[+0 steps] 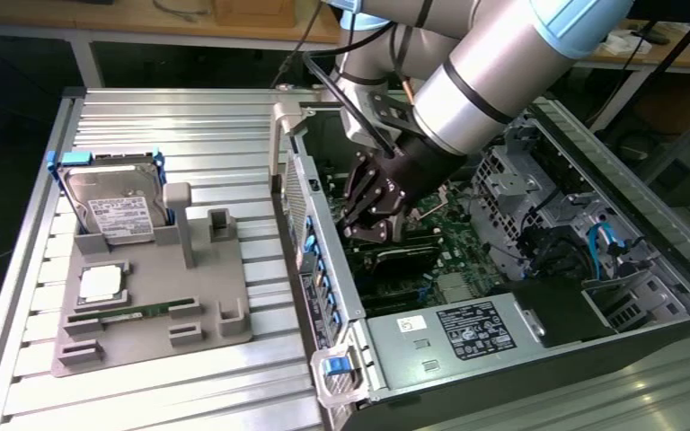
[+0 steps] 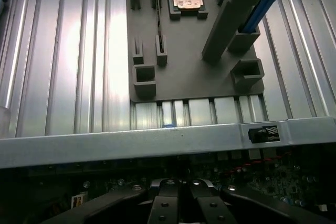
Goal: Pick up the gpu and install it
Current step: 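Press down on the gpu until it lock into place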
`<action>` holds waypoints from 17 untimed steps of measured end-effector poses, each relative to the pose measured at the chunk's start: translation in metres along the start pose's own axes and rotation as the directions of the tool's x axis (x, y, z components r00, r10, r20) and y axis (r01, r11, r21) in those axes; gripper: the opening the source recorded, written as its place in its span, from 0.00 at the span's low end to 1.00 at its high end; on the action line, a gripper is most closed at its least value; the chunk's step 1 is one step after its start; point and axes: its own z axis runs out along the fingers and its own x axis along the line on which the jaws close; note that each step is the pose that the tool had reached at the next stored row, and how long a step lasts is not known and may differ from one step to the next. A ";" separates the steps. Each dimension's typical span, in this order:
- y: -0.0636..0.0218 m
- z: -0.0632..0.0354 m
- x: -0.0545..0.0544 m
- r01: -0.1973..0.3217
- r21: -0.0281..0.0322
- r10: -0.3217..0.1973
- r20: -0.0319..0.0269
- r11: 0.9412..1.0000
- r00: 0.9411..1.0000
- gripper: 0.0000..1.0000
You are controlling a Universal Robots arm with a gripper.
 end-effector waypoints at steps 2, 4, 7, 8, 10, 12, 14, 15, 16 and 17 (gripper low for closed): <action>-0.0005 0.0014 0.000 0.000 0.000 0.000 0.000 1.000 1.000 0.11; -0.0014 0.0037 0.000 0.000 0.000 0.000 0.000 1.000 1.000 0.11; -0.0029 0.0071 0.000 -0.001 -0.001 0.001 -0.002 1.000 1.000 0.11; -0.0030 0.0072 0.000 -0.001 -0.001 0.001 -0.002 1.000 1.000 0.11; -0.0039 0.0070 0.000 -0.001 -0.002 0.001 -0.002 1.000 1.000 0.11; -0.0057 0.0061 0.000 -0.001 -0.004 0.001 -0.001 1.000 1.000 0.11; -0.0059 0.0032 0.000 -0.001 -0.007 0.001 0.000 1.000 1.000 0.11; -0.0059 0.0009 -0.001 -0.001 -0.009 0.001 0.001 1.000 1.000 0.11; -0.0059 -0.0008 -0.001 -0.001 -0.012 0.001 0.000 1.000 1.000 0.11; -0.0060 -0.0033 -0.001 -0.002 -0.016 0.002 -0.001 1.000 1.000 0.11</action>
